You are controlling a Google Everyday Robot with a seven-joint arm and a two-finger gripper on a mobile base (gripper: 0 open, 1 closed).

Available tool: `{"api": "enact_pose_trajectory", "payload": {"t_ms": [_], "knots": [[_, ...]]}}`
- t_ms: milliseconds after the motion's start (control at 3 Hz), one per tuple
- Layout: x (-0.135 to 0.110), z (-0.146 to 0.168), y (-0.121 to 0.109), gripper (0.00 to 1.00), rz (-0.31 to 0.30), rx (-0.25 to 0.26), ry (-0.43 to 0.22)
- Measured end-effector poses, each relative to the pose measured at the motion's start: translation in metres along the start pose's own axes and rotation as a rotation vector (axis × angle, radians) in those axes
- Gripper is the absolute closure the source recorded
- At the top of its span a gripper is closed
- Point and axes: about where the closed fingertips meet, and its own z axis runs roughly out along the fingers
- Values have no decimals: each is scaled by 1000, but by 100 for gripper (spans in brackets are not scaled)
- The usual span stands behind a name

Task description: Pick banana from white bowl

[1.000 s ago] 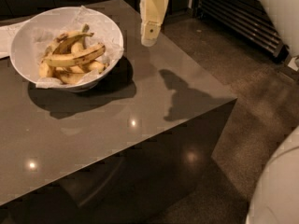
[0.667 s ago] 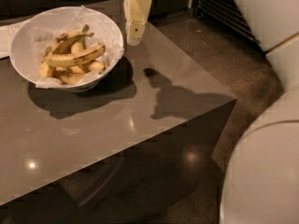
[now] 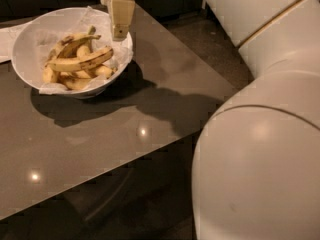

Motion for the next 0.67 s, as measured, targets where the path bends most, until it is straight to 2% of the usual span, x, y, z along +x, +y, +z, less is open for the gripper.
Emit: {"api": "enact_pose_trajectory", "payload": {"t_ms": [333,667], "knots": [[-7,12,-6,40,-16,-10,5],[-10,23,-6,40,-20,-27,10]]}}
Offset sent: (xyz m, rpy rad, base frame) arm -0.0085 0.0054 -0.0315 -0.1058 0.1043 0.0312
